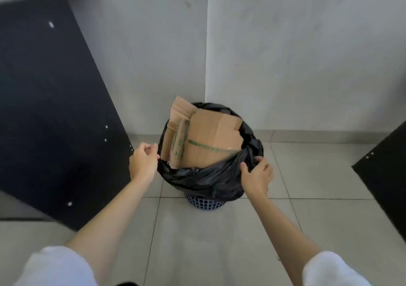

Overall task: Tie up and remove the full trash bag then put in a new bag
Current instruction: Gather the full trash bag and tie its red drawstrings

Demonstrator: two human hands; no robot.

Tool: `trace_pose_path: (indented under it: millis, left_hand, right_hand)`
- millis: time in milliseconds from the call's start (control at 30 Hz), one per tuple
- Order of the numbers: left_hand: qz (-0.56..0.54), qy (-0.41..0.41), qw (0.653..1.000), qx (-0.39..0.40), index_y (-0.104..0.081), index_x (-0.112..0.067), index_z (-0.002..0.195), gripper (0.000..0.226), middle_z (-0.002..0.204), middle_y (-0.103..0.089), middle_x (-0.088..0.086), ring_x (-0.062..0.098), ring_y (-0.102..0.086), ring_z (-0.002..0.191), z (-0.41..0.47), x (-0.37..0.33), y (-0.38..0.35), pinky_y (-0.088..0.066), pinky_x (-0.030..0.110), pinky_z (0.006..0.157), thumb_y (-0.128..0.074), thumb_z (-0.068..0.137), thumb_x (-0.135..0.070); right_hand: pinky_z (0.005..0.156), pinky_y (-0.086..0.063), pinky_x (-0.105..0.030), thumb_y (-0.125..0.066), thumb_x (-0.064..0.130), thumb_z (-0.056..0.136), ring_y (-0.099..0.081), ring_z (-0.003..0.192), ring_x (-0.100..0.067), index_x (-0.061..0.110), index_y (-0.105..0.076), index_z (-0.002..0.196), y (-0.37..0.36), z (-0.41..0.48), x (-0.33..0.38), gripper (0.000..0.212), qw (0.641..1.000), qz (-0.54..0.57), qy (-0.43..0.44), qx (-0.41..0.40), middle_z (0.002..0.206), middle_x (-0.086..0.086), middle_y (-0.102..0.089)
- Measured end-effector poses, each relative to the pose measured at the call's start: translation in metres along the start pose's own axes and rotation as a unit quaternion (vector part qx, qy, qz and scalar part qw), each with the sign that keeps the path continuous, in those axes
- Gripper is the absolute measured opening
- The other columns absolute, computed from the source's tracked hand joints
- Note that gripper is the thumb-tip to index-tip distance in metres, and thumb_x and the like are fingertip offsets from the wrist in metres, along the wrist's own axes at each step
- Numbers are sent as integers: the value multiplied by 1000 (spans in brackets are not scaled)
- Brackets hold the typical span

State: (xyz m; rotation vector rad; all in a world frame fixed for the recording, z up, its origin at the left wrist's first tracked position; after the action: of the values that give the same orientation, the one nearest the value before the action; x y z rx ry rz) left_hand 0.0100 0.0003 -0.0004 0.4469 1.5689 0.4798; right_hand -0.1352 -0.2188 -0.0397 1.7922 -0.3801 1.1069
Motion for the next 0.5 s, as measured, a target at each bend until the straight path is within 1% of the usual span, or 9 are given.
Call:
trace_pose_path:
  millis: [67,133,167,233,267,333,400,467,500]
  left_hand:
    - [-28,29,998,-42,-54,-12,101,23,99,-65,6,28,-62,95,1,17,-14,-45,37,79,-44,97,-32]
    - [-61,75,994,-48,-50,-9,112,24,110,-59,9,29,-57,101,5,31,-30,-43,36,79,-40,99,-26]
    - [-73,99,992,-40,-47,-8,116,25,118,-56,11,31,-55,105,7,38,-36,-42,37,81,-38,99,-24]
    - [-95,156,983,-19,-43,-8,125,31,134,-46,13,33,-50,115,11,44,-44,-43,40,90,-37,99,-24]
    - [-110,195,975,-6,-39,-9,130,35,139,-41,13,34,-47,120,16,43,-46,-43,43,96,-36,100,-26]
    - [-170,281,944,18,-29,-12,141,45,144,-37,13,35,-44,125,28,41,-49,-40,48,102,-34,100,-31]
    - [-238,339,908,63,-26,-14,144,49,140,-43,17,37,-53,117,41,41,-51,-47,50,89,-33,100,-34]
    - [-280,373,878,111,-35,-12,139,46,126,-55,19,33,-64,90,47,44,-48,-53,44,70,-34,99,-36]
    - [-277,377,872,143,-42,-9,132,41,115,-60,18,29,-64,77,47,46,-46,-54,38,64,-36,100,-34]
  right_hand:
    - [106,-31,-50,-59,34,92,-20,138,-36,13,-18,147,-13,3,-18,71,993,72,-97,-4,153,-13,-15]
    - [107,-36,-53,-61,40,90,-30,136,-39,18,-7,151,-25,8,-34,84,967,171,-179,51,155,-13,-16]
    - [102,-42,-54,-60,43,90,-38,132,-39,19,-11,150,-29,7,-43,81,949,211,-215,88,153,-12,-25]
    - [90,-52,-50,-58,42,91,-50,122,-35,13,-31,141,-29,3,-50,63,928,246,-244,135,141,-11,-44]
    - [88,-54,-49,-58,39,92,-53,117,-34,9,-39,133,-26,4,-47,54,933,244,-233,124,136,-12,-50]
    - [91,-52,-49,-59,31,93,-55,112,-34,6,-43,125,-21,13,-42,44,947,230,-210,74,129,-15,-54]
    - [95,-50,-48,-60,24,93,-56,108,-34,8,-38,126,-17,22,-33,43,955,216,-203,23,124,-15,-54]
    - [92,-51,-47,-59,21,93,-57,99,-32,13,-35,126,-16,25,-24,42,959,204,-195,-15,117,-13,-56]
    - [90,-51,-46,-59,21,92,-57,97,-31,16,-35,125,-16,24,-19,41,961,206,-185,-26,114,-12,-57]
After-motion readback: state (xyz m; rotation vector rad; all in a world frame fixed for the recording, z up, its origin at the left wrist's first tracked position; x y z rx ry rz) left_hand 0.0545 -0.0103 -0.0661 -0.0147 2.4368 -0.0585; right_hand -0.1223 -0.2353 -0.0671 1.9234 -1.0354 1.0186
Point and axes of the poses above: each hand's wrist, its own z-axis towards the middle knuckle, its own y-axis out of the back of the hand, x = y × z, the point moved 1 cm from there along z, towards the middle knuckle
